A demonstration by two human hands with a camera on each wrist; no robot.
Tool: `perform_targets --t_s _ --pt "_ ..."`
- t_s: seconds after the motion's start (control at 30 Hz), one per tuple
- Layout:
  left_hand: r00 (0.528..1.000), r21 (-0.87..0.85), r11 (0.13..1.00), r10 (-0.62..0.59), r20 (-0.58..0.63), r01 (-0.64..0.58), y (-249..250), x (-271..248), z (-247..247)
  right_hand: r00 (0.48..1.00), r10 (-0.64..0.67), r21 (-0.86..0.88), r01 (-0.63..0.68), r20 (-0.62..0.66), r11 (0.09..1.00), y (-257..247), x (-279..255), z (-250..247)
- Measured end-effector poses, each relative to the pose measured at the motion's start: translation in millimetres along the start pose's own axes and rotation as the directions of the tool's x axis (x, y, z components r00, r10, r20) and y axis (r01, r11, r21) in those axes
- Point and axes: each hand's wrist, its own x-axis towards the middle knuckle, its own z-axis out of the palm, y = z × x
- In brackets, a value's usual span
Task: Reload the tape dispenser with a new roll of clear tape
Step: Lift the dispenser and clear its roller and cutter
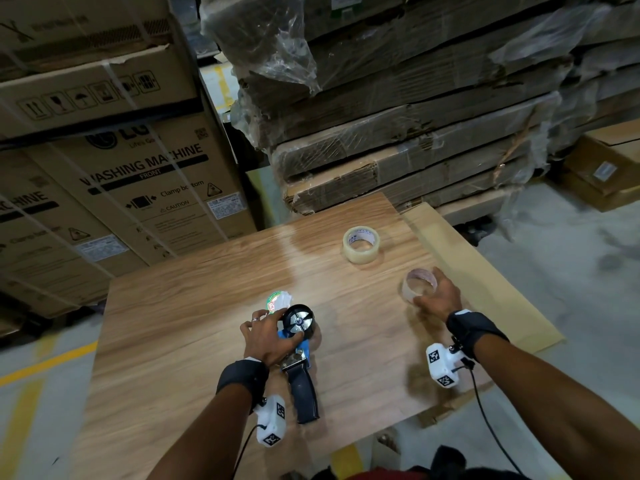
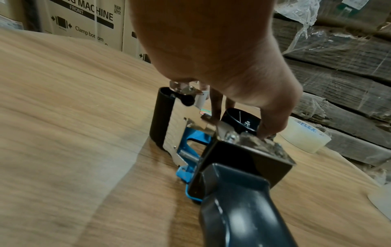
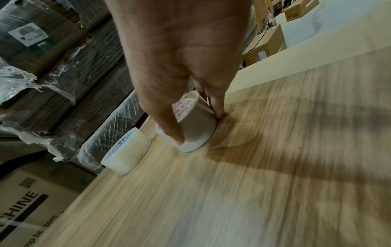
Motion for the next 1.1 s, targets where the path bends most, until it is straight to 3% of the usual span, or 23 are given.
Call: perform_targets --t_s 0.13,0.23,0.37,0.47,0.57,0.67,0.73,0.83,0.97,1.03,1.1 --pt "1.000 -0.011 1.000 0.011 -0.028 -0.012 1.3 -2.7 -1.9 0.999 -0.044 -0.038 0.043 -0.010 0.998 -5.7 -2.6 1.8" --pt "0.999 -0.027 1.000 0.013 -0.038 -0.014 -3.1 -4.4 -2.4 0.987 -0.156 -0.134 0.149 -0.041 0.980 -17.0 -11.7 8.5" --pt "0.992 -0.113 0.992 0.041 -0.119 -0.054 -11.2 -10.7 -9.6 0.900 -0.435 -0.215 0.419 -0.034 0.882 -47.3 -47.9 25.8" --pt "0.974 -0.208 0.971 0.077 -0.213 -0.122 -24.0 -16.9 -15.7 0.855 -0.517 -0.059 0.518 0.035 0.853 -74.1 -84.8 48.7" --pt "0.967 -0.252 0.957 0.078 -0.242 -0.141 -40.3 -24.3 -19.4 0.874 -0.386 0.080 0.380 0.295 0.922 -88.7 -120.3 76.9" --pt "0.966 -0.271 0.951 0.079 -0.247 -0.147 -57.2 -36.6 -19.3 0.799 -0.227 0.088 0.215 0.557 0.973 -90.0 -151.1 107.6" --pt "0.960 -0.300 0.941 0.073 -0.271 -0.156 -70.6 -44.9 -17.6 0.742 -0.103 0.033 0.108 0.663 0.994 -88.0 -167.4 123.4" --pt "0.962 -0.361 0.923 0.029 -0.271 -0.130 -83.9 -59.6 -15.3 0.710 0.016 -0.082 0.059 0.704 0.995 -82.5 -188.4 141.3" --pt "0.974 -0.462 0.883 -0.027 -0.226 -0.083 -95.0 -79.6 -10.2 0.761 0.035 -0.107 0.046 0.648 0.993 -71.9 -206.4 167.0" --pt "0.978 -0.506 0.860 -0.054 -0.200 -0.056 -99.4 -87.9 -7.5 0.749 0.052 0.059 -0.120 0.660 0.991 -69.6 -214.8 178.6" --pt "0.981 -0.535 0.844 -0.063 -0.186 -0.047 -102.3 -96.2 -7.1 0.668 0.050 0.268 -0.365 0.743 0.891 -71.7 -224.6 187.2"
